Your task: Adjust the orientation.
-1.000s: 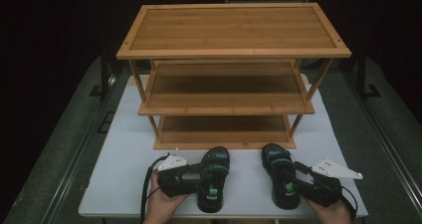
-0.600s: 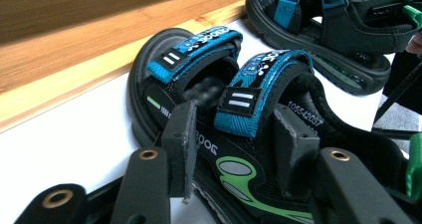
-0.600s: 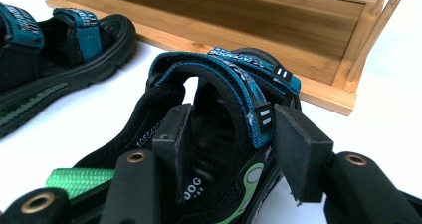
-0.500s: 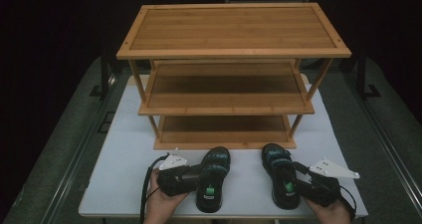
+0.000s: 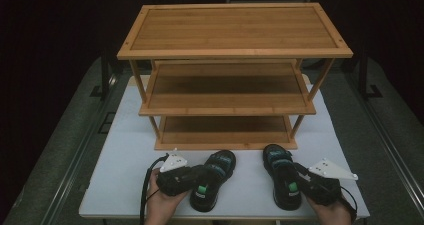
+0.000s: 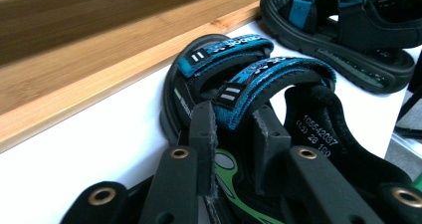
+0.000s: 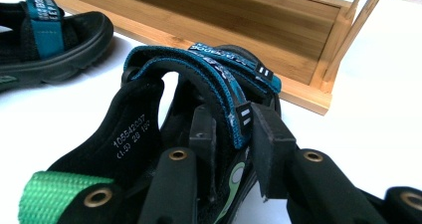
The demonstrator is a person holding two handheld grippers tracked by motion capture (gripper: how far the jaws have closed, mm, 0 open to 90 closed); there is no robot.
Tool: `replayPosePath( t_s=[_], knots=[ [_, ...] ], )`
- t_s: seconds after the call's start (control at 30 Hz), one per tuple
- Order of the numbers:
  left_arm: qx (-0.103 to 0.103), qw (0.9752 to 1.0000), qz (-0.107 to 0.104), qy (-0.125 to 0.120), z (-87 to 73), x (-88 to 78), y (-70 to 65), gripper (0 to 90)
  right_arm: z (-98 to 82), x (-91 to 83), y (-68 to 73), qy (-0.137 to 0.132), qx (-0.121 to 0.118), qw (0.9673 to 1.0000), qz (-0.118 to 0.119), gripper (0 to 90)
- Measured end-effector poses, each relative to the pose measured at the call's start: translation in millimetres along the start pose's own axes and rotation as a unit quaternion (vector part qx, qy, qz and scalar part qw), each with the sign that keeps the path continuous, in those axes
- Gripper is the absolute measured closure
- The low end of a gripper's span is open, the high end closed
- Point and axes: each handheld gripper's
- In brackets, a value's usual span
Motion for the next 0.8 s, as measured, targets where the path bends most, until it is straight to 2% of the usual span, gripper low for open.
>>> replayPosePath(
  t_s=[0.13, 0.23, 0.5, 0.8],
  knots=[
    [-0.006, 1.0000, -0.001, -0.005, -0.8, 0.0, 1.3, 77.1, -0.1, -0.2, -0.5, 0.000, 0.001, 1.0000, -0.001, 75.3],
    [-0.012, 0.9999, -0.003, -0.012, -2.4, -0.7, 3.7, 77.2, -0.6, -1.0, -0.5, -0.003, -0.007, 0.9999, -0.011, 79.2],
    [-0.008, 0.9998, -0.001, -0.018, -2.9, -0.6, 2.2, 77.9, 0.3, 0.0, -0.9, -0.011, -0.002, 0.9999, -0.003, 80.9],
    [-0.011, 0.9994, 0.003, -0.031, -2.5, -3.9, 2.7, 78.1, 1.2, -1.2, 3.0, -0.017, 0.001, 0.9998, 0.008, 81.2]
  ],
)
Point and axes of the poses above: each handheld gripper's, and its own axes: x roughly forward along the jaws, z roughly out of its top, y roughly to its left, and after that the axes turned 3 degrees about -x, right-handed
